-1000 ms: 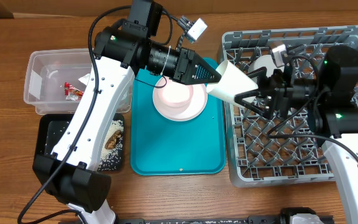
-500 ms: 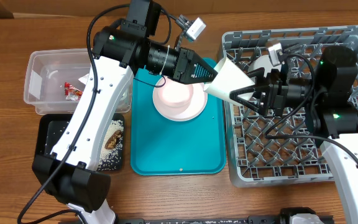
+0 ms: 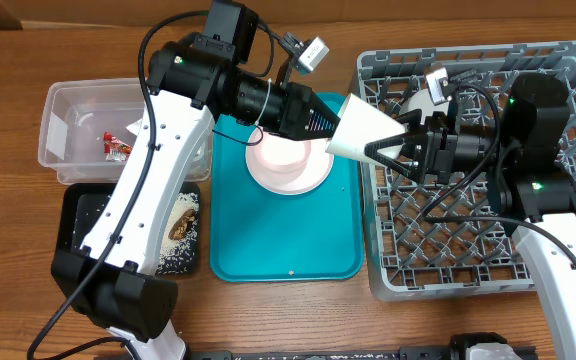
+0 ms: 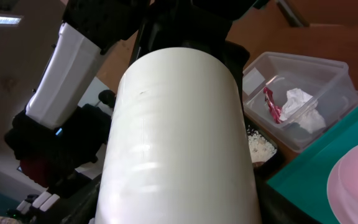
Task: Sort waste into correct bins and load items into the dishwasher
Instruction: 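Grasp the cup with the right gripper and release the left gripper, then lower the cup into the dish rack with the right gripper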
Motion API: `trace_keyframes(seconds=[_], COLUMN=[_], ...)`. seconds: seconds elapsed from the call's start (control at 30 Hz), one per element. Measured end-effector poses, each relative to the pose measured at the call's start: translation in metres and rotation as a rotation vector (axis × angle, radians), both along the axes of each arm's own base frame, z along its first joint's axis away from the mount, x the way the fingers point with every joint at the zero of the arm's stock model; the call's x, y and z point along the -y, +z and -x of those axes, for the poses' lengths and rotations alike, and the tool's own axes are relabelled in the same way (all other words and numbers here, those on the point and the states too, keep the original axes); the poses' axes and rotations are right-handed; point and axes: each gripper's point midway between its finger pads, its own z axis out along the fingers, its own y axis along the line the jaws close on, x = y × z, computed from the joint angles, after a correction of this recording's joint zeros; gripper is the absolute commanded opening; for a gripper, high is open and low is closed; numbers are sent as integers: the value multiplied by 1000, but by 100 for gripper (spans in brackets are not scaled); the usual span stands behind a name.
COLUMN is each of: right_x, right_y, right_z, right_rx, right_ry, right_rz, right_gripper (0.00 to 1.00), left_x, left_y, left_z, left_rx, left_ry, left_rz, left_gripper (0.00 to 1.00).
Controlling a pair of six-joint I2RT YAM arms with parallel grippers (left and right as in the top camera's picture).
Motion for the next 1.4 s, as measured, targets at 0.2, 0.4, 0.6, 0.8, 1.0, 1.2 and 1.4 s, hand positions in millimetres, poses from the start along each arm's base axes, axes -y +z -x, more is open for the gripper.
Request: trace_keyframes(seconds=[0.2, 0.4, 0.6, 0.8, 1.0, 1.2, 1.4], right_x=[3, 7, 29, 75, 109, 127, 117], right_y=[-2, -16, -64, -118, -149, -163, -168], right_z=[-10, -20, -44, -59, -51, -43, -39], right_rx=[15, -56, -250, -390, -479, -503, -489], right_ry=[-59, -138, -385, -692, -849, -927, -906], right_rz=[19, 55, 208, 449, 626, 743, 792], right_gripper=[41, 41, 41, 41, 41, 40, 41], left_x=[-6, -23, -57, -73, -77, -84, -90], left_y=[-18, -26, -39, -56, -69, -80, -86], left_z=[-12, -35, -57, -61, -60, -64, -67], left_rx=[38, 72, 52, 42, 60, 77, 90], left_ry=[56, 146, 269, 321, 341, 394, 433], left_rz=[-108, -170, -262, -379, -488, -597, -668], left_gripper=[57, 63, 63, 65, 70, 74, 75])
